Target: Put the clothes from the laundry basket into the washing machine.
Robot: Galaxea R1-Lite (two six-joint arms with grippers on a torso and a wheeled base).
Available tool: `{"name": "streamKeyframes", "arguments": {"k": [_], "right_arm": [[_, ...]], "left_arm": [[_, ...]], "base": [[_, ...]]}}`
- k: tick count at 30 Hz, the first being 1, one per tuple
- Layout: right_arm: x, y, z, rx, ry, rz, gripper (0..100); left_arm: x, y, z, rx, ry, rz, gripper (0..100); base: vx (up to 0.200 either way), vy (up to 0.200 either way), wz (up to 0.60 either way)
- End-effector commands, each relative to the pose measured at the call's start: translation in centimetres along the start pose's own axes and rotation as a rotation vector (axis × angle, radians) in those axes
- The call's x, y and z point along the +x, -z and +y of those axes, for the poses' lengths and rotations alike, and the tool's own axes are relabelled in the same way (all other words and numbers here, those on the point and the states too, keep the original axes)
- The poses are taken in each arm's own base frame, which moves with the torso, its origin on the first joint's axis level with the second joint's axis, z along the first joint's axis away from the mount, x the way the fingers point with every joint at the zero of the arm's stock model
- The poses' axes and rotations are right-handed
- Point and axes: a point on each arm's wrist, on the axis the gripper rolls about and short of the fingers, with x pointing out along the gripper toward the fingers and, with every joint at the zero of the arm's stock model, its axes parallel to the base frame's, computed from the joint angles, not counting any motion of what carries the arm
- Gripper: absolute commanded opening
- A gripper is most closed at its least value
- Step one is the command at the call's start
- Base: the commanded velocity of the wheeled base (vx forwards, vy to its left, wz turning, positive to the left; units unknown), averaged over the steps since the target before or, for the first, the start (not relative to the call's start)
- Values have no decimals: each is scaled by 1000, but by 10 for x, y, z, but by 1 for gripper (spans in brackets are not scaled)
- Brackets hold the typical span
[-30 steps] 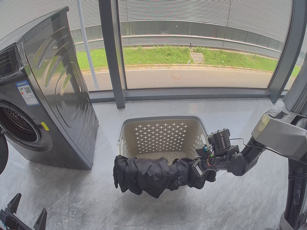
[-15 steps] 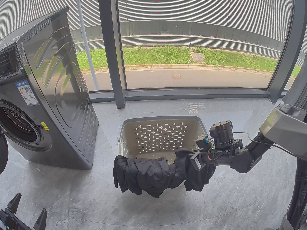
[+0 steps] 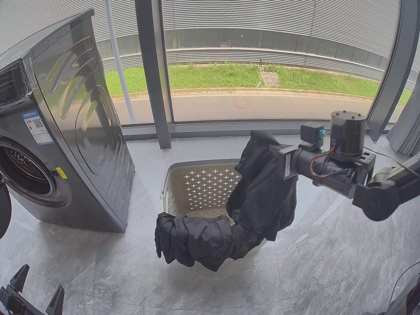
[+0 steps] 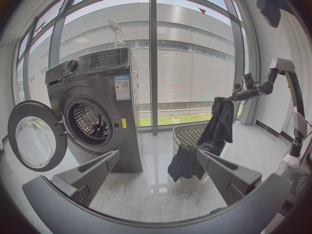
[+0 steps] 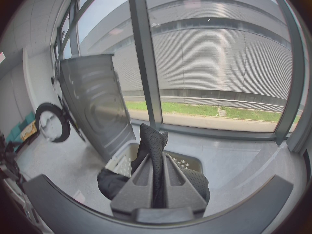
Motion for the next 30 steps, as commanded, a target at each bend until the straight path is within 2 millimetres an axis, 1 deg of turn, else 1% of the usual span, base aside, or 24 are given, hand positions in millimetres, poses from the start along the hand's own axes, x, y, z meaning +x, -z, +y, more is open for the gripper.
{"name": "streamKeyframes", "arguments": {"k": [1, 4, 6, 7, 9, 10, 12, 15, 18, 20, 23, 25, 26, 27, 30], "right_arm": [[-68, -58, 7, 100, 20, -219, 0], [-91, -71, 8, 192, 41, -282, 0], [-98, -72, 8, 230, 64, -296, 0], [-105, -69, 6, 263, 77, -294, 0], [-111, -56, 5, 276, 79, -259, 0], [-113, -48, 3, 280, 86, -237, 0], [-115, -40, 3, 271, 88, -213, 0], [-115, -37, 4, 271, 92, -212, 0], [-116, -28, 3, 263, 96, -185, 0], [-117, -21, 1, 257, 106, -160, 0], [-121, -18, 0, 263, 104, -157, 0], [-133, -23, -2, 272, 79, -188, 0], [-133, -23, -2, 272, 79, -188, 0], [-140, -25, -3, 270, 54, -204, 0], [-152, -23, -5, 258, 43, -212, 0]], "left_arm": [[0, 5, 0, 0, 0, 0, 100], [0, 5, 0, 0, 0, 0, 100], [0, 5, 0, 0, 0, 0, 100], [0, 5, 0, 0, 0, 0, 100], [0, 5, 0, 0, 0, 1, 100], [0, 5, 0, 0, 0, 1, 100], [0, 5, 0, 0, 0, 1, 100], [0, 5, 0, -2, -5, 2, 100], [0, 5, 0, -2, -6, 0, 100], [0, 5, 0, 3, -8, 0, 100], [0, 5, 0, 17, -11, 2, 100], [0, 5, 0, 15, -11, 2, 100], [0, 5, 0, 15, -11, 2, 100], [0, 5, 0, 9, -6, 2, 100], [0, 5, 0, -2, 0, 1, 100]], "base": [[0, 0, 0], [0, 0, 0], [0, 0, 0], [0, 0, 0], [0, 0, 0], [-200, 0, 0], [-200, 0, 0], [-200, 0, 0], [-200, 0, 0], [0, 0, 0], [0, 0, 0], [0, 0, 0], [0, 0, 0], [0, 0, 0], [0, 200, 0]]}}
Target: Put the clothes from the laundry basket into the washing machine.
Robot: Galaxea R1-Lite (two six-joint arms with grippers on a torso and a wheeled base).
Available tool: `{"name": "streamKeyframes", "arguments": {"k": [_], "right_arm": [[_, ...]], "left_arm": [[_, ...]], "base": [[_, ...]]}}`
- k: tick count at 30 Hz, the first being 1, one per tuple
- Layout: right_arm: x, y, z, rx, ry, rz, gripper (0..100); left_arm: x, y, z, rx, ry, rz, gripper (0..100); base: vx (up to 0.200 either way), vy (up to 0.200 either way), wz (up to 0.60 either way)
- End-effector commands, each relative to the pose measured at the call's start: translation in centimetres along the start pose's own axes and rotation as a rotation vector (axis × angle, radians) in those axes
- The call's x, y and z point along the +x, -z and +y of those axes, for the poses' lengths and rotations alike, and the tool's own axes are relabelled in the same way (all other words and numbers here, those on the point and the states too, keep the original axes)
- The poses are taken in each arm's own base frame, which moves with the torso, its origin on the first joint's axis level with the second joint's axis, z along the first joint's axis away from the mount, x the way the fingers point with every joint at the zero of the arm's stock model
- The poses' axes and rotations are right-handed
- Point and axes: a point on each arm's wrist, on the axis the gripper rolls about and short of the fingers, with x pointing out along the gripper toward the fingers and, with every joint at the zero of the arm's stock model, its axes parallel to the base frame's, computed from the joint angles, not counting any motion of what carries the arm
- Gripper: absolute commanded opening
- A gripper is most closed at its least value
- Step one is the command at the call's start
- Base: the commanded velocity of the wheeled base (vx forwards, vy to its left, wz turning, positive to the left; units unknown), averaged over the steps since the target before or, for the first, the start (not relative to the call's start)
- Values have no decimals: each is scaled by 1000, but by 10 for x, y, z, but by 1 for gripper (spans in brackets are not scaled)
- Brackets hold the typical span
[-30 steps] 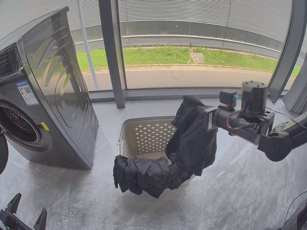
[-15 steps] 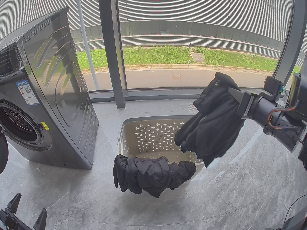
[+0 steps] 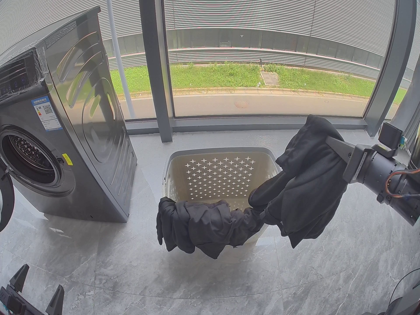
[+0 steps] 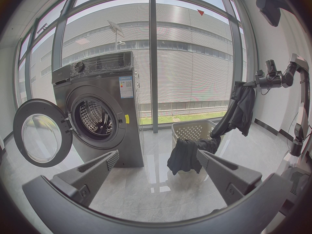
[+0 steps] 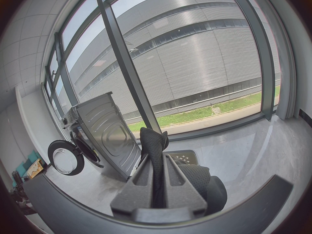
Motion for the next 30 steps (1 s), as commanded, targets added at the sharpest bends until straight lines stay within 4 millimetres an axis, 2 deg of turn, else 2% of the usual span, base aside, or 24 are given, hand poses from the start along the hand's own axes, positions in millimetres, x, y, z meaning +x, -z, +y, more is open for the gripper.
{"name": "streamKeyframes", "arguments": {"k": [1, 15, 21, 30], "right_arm": [[-23, -6, -4, -5, -22, -36, 0], [-27, 0, -3, -34, -49, -14, 0], [-36, -7, -5, -9, -91, -42, 0], [-37, 8, -6, -30, -98, 17, 0]], "left_arm": [[0, 5, 0, -6, 5, 0, 100], [0, 5, 0, -6, 2, -1, 100], [0, 5, 0, -4, 5, -1, 100], [0, 5, 0, -6, 5, 0, 100]], "base": [[0, 200, 0], [0, 200, 0], [0, 200, 0], [0, 200, 0]]}}
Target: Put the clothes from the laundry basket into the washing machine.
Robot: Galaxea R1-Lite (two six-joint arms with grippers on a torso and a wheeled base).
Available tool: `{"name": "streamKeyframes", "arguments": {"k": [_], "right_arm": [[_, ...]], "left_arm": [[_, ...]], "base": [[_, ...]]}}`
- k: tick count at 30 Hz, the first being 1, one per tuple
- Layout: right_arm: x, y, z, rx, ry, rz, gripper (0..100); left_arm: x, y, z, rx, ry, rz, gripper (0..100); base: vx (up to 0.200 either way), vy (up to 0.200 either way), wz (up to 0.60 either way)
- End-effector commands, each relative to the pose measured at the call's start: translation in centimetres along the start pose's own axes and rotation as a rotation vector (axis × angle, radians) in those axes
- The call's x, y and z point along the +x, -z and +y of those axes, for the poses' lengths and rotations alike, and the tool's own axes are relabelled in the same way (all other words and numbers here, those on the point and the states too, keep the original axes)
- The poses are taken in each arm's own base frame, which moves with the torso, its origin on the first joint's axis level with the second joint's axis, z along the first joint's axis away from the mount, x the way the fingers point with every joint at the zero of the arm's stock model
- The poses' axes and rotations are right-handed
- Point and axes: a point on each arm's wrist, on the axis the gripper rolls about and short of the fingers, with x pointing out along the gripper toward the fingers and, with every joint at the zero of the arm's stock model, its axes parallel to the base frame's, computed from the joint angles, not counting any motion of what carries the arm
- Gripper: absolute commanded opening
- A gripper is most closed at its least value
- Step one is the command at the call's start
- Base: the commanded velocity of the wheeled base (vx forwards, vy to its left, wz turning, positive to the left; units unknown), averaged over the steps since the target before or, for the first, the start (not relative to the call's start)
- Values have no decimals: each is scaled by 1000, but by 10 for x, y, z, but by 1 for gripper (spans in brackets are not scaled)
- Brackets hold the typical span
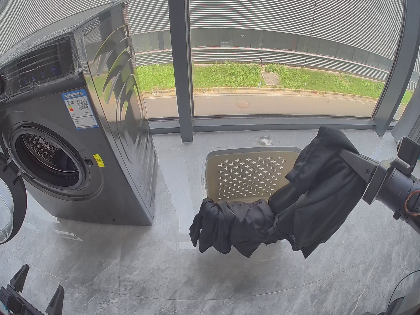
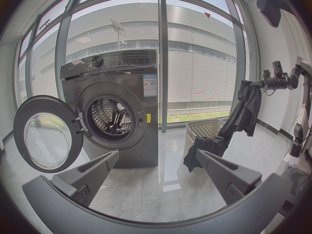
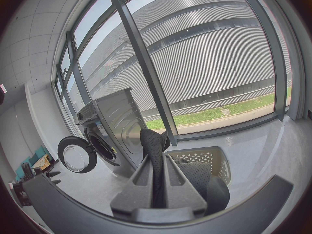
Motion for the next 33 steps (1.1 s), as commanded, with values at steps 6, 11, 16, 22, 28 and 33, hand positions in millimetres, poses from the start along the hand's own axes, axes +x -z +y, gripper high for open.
{"name": "streamKeyframes", "arguments": {"k": [6, 11, 16, 22, 28, 33], "right_arm": [[-2, 6, -1, -13, 1, 23, 0], [-6, 2, -2, -35, 2, 0, 0], [-9, 0, 1, -33, -20, -9, 0], [-9, 10, -1, -34, -36, 34, 0], [-6, 13, -1, -37, -32, 53, 0], [-4, 14, -1, -39, -23, 56, 0]], "left_arm": [[0, 5, 0, -2, 0, 0, 100], [0, 5, 0, -2, 0, 0, 100], [0, 5, 0, -2, -2, 0, 100], [0, 5, 0, -2, 0, 0, 100], [0, 5, 0, -2, 0, 0, 100], [0, 5, 0, -2, 0, 0, 100]], "base": [[0, 200, 0], [0, 200, 0], [0, 200, 0], [0, 200, 0], [0, 200, 0], [0, 200, 0]]}}
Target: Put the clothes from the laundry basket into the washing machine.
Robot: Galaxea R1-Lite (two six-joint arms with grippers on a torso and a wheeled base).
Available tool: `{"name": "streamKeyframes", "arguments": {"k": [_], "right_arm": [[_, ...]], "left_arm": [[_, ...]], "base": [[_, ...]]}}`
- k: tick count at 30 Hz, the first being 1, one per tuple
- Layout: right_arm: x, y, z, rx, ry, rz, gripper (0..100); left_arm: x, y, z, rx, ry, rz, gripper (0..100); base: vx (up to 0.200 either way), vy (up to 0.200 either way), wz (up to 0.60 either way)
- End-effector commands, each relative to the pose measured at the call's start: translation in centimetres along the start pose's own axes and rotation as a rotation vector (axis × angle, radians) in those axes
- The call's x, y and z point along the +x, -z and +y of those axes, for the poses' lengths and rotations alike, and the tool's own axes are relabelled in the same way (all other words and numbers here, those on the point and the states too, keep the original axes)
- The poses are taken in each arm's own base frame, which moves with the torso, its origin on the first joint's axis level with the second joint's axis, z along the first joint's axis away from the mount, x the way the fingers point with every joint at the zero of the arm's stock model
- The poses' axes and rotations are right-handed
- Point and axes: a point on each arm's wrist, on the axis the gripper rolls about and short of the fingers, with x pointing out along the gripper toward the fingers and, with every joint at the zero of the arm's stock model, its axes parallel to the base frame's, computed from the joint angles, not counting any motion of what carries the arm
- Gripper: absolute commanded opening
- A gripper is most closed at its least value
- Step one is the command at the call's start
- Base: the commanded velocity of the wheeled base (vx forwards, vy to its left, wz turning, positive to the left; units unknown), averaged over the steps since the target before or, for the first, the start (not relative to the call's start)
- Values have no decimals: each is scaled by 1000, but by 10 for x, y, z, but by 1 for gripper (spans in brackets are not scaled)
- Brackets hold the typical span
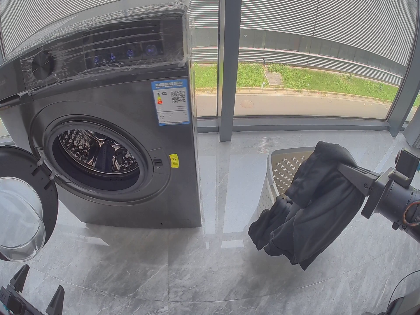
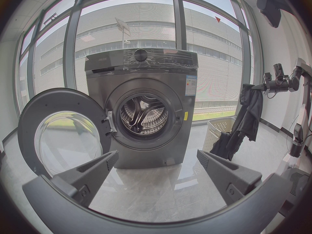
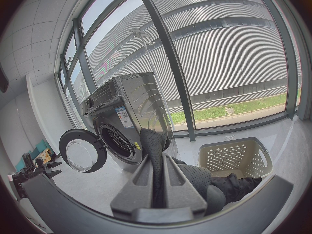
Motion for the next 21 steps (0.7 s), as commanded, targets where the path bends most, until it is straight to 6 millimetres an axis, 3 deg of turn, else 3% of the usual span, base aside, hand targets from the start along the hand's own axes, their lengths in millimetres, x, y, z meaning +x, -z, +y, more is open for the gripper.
{"name": "streamKeyframes", "arguments": {"k": [1, 6, 12, 21], "right_arm": [[3, 1, 0, -2, 6, 7, 0], [3, -1, 0, -2, 23, -2, 0], [3, 0, 0, -2, 21, -1, 0], [4, -1, -1, 3, 24, -3, 0]], "left_arm": [[0, 5, 0, 0, 1, 0, 100], [0, 5, 0, 0, -1, 0, 100], [0, 5, 0, 0, -1, 0, 100], [0, 5, 0, 0, -1, 0, 100]], "base": [[0, 200, 0], [0, 200, 0], [0, 0, 0], [-200, 0, 0]]}}
